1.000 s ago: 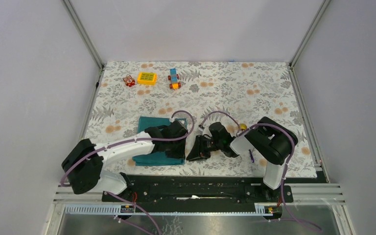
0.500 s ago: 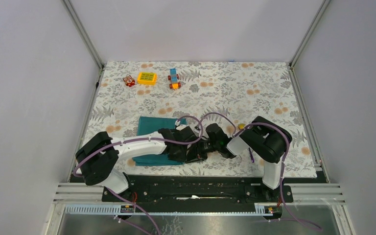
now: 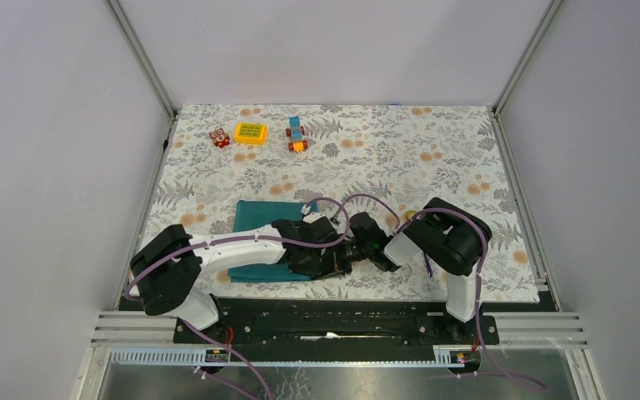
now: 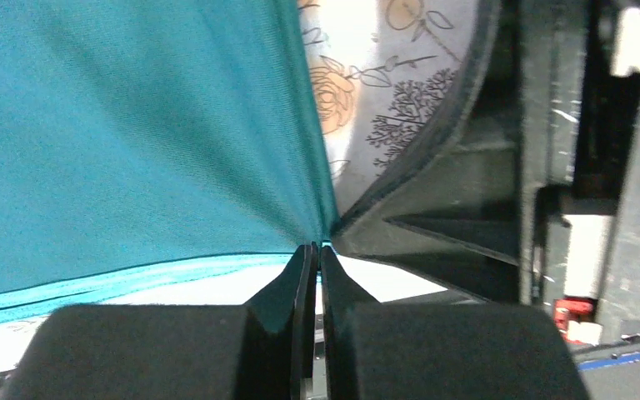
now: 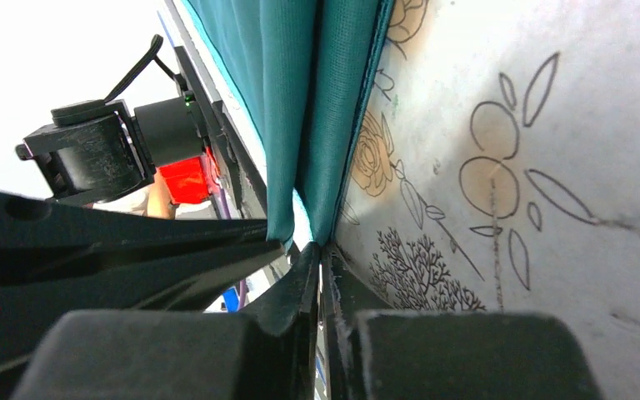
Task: Fold the napkin into a case and place the utensils inside
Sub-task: Smooth out the lower triangle-folded napkin at the center of the board, then move the lower triangle-folded napkin to the center of the board.
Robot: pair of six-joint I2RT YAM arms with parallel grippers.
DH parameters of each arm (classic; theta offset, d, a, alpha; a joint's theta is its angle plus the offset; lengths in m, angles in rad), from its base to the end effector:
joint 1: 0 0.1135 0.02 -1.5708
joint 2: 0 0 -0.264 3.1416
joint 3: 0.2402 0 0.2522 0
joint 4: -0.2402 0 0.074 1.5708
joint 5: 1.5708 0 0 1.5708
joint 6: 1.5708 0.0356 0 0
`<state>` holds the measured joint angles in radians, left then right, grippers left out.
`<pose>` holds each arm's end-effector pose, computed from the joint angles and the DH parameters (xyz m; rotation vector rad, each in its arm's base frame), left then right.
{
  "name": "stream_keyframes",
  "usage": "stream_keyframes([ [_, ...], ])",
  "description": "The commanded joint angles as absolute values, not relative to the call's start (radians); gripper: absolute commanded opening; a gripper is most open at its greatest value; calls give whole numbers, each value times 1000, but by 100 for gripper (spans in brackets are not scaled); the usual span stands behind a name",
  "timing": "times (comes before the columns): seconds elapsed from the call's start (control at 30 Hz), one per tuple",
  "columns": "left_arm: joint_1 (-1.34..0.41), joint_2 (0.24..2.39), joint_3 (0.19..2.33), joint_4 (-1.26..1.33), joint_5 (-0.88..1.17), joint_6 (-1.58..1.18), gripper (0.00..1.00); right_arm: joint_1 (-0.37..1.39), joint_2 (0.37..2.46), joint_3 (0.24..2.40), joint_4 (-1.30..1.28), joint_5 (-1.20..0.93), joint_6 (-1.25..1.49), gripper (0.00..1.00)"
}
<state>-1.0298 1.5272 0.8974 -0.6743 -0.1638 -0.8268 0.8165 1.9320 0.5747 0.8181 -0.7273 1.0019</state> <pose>0.1443 -0.2289 0.1762 0.2573 2.8355 -0.1657 0.1951 0.2422 0.0821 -0.3048 2.5316 1.6978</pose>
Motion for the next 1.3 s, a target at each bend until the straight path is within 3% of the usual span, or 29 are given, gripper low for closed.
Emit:
stream_keyframes([
  [0.0,-1055,1523,951,-669,-164,-849,7,831,1958,574,817,-705,1000,5],
  [0.23,-1061,1557,941,-670,-167,-850,10,831,1939,557,819,-696,1011,6],
  [0.4,-1062,1517,961,-688,-161,-845,31,827,1897,520,784,-675,1015,14],
  [0.63,-1059,1364,1013,-739,-152,-842,43,827,1800,491,653,-651,936,33],
  [0.8,-1022,1256,1015,-802,-230,-847,46,834,1778,507,625,-638,921,46],
  [1.07,-873,1069,939,-772,-189,-832,49,850,1848,608,555,-611,904,45],
  [1.27,-824,1021,938,-786,-186,-813,49,855,1880,641,484,-607,874,26],
])
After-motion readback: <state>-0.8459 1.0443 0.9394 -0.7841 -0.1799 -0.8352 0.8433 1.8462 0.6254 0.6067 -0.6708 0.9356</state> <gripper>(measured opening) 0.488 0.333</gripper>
